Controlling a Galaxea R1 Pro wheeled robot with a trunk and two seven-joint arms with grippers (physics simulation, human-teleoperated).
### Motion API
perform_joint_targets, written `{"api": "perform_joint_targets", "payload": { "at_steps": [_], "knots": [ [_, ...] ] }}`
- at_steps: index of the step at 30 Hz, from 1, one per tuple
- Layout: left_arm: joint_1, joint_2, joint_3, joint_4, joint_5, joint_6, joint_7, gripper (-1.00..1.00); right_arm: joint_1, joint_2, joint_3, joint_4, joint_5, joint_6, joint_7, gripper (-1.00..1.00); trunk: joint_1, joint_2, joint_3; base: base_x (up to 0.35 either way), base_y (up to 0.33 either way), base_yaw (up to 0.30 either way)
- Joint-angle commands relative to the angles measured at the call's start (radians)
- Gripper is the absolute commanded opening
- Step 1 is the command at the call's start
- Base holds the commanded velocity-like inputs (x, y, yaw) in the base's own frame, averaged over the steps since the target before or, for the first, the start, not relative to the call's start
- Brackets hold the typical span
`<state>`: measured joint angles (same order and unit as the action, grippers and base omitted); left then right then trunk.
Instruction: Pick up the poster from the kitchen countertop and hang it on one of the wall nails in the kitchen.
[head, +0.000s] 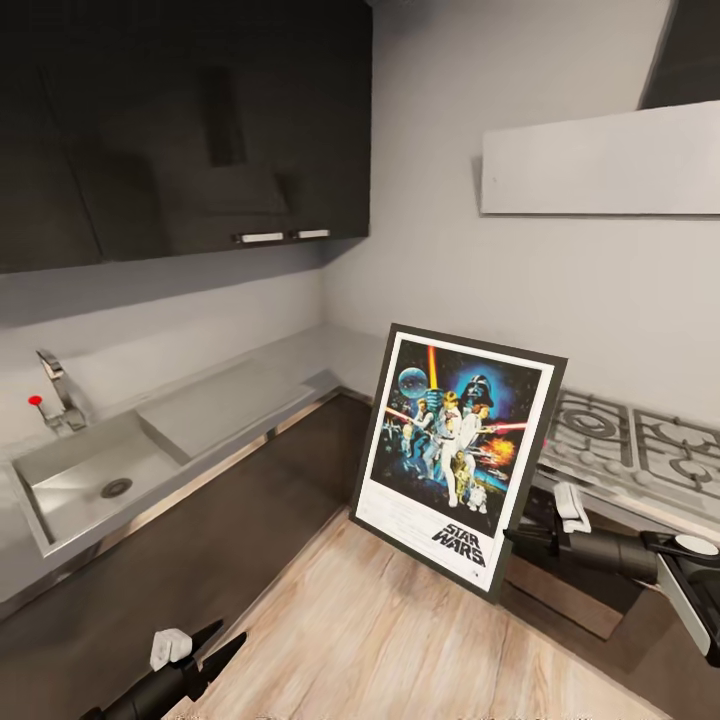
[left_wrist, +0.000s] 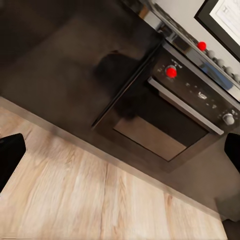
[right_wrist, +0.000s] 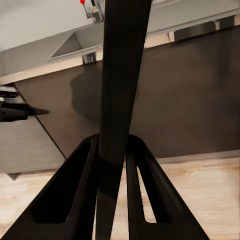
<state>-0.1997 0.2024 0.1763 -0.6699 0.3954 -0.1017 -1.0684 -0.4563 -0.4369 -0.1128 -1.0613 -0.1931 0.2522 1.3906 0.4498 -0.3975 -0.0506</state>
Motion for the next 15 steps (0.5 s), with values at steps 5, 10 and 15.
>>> {"api": "perform_joint_targets", "payload": {
  "at_steps": [5, 10, 15],
  "knots": [
    [-0.001, 0.0, 0.0, 0.001, 0.0, -0.01, -0.004, 1.0, -0.001, 0.0, -0.001, 0.001, -0.005, 0.015, 0.007, -1.0, 0.0, -0.003, -0.002, -0.275, 0.0, 0.048],
    [-0.001, 0.0, 0.0, 0.001, 0.0, -0.011, -0.005, 1.0, 0.0, 0.0, -0.001, 0.0, -0.005, 0.015, 0.007, -1.0, 0.0, -0.003, -0.002, -0.334, 0.0, 0.006],
    [-0.001, 0.0, 0.0, 0.001, 0.0, -0.012, -0.005, 1.0, 0.001, 0.0, 0.0, -0.002, -0.005, 0.015, 0.007, -1.0, 0.0, -0.003, -0.002, -0.315, 0.0, 0.072]
  ]
}}
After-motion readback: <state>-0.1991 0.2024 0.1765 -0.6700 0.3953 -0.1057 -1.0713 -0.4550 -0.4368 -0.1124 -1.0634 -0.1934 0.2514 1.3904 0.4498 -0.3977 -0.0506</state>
